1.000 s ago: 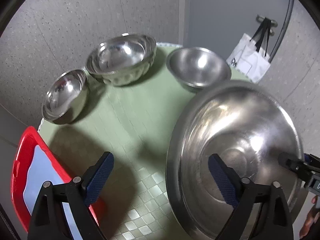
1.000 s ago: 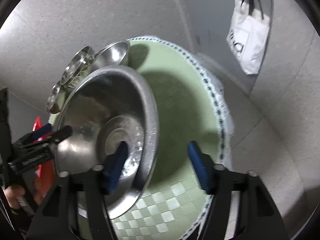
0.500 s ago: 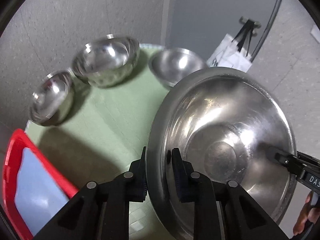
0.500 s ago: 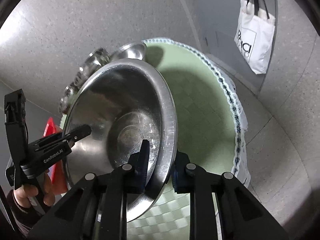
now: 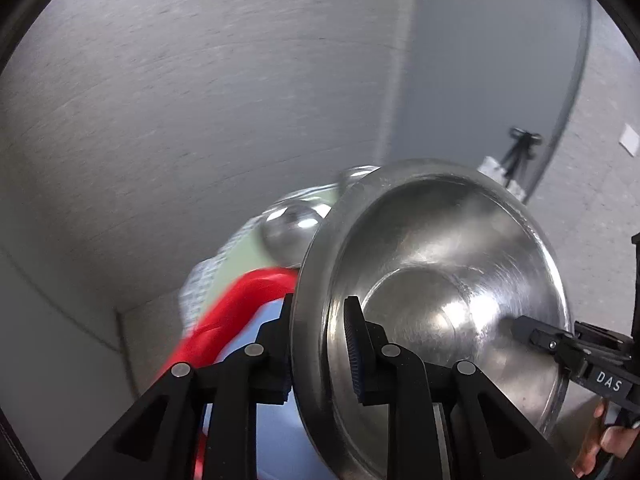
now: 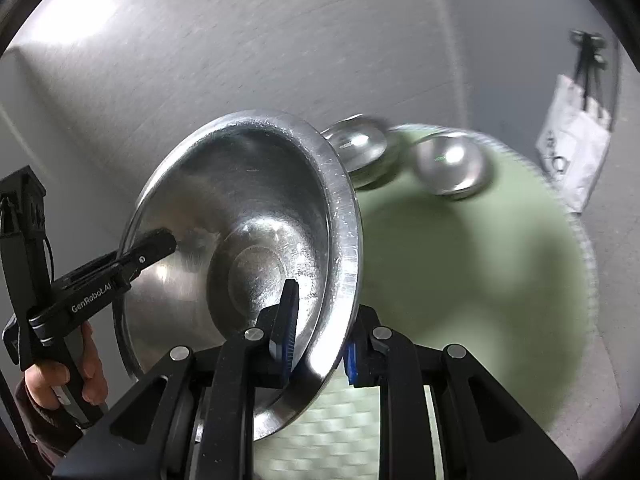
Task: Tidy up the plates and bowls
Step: 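Carry the large steel bowl into the blue bowl and open both grippers, then move both grippers to a small steel bowl and grasp its rim, then set the small steel bowl into another small bowl and open grippers, then grasp the rims of the two nested small bowls with both grippers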
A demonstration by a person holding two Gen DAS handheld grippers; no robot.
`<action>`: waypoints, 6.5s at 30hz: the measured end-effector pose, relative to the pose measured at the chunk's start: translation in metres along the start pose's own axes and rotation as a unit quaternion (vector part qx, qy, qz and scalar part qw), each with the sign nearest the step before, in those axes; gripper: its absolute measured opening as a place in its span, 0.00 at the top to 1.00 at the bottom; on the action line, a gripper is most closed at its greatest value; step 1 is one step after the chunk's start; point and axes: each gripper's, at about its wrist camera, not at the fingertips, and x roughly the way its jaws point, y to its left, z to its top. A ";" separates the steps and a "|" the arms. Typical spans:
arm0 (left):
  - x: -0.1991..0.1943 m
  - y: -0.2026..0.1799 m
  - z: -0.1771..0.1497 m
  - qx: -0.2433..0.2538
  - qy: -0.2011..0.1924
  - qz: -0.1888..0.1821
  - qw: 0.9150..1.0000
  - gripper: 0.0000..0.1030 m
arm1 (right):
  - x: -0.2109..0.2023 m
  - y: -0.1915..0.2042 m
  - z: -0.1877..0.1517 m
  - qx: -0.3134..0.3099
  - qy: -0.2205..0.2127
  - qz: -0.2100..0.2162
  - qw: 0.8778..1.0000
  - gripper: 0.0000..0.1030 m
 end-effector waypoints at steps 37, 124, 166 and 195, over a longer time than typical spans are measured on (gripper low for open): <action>0.011 0.085 -0.036 -0.024 0.038 -0.003 0.999 0.27 | 0.040 0.054 -0.022 -0.004 0.043 -0.058 0.997 0.35; 0.165 0.000 0.115 0.013 0.095 -0.006 0.995 0.82 | 0.139 0.001 0.105 -0.001 0.041 0.053 0.998 0.86; 0.300 0.065 0.123 0.033 0.142 -0.018 0.989 0.31 | 0.190 -0.001 0.105 0.024 0.068 -0.064 0.995 0.29; 0.299 0.048 0.137 0.039 0.166 -0.006 0.985 0.81 | 0.231 0.001 0.109 0.014 0.114 0.006 0.993 0.74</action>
